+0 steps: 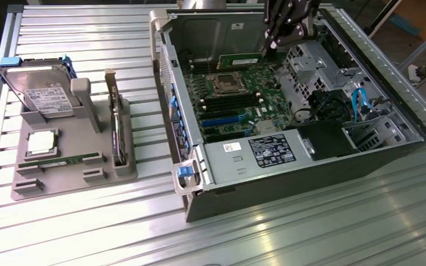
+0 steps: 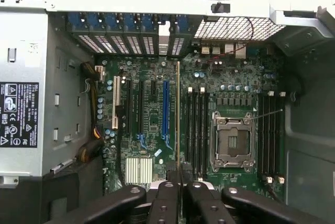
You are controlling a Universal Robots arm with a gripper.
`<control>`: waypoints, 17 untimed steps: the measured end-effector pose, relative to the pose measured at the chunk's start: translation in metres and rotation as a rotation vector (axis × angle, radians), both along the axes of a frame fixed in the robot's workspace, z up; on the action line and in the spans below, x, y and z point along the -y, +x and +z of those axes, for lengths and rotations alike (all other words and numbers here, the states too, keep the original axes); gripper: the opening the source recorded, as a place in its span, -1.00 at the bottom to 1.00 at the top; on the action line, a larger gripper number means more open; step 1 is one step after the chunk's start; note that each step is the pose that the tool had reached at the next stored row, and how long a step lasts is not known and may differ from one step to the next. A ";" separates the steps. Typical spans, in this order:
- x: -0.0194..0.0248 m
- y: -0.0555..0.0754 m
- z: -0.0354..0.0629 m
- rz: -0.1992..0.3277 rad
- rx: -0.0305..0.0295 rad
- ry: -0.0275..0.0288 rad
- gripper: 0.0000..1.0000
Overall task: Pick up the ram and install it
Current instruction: 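Pick up the ram and move it above insertion slot, then insert the ram into the slot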
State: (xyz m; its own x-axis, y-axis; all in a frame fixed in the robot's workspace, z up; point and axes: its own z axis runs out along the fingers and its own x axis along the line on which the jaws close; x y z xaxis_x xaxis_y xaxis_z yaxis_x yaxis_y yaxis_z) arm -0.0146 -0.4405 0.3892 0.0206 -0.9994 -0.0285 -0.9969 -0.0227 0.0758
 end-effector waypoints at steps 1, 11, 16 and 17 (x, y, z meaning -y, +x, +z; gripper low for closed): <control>-0.0036 0.000 -0.0001 0.000 0.0001 -0.0001 -0.76; -0.0189 0.000 -0.0006 0.000 0.0004 0.0002 -0.76; -0.0190 0.000 -0.0006 0.000 0.0004 0.0002 -0.76; -0.0190 0.000 -0.0006 0.000 0.0004 0.0001 -0.76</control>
State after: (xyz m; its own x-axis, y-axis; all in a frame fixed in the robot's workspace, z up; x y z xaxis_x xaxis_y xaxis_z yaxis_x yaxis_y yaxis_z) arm -0.0146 -0.4215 0.3886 0.0206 -0.9994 -0.0287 -0.9969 -0.0227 0.0754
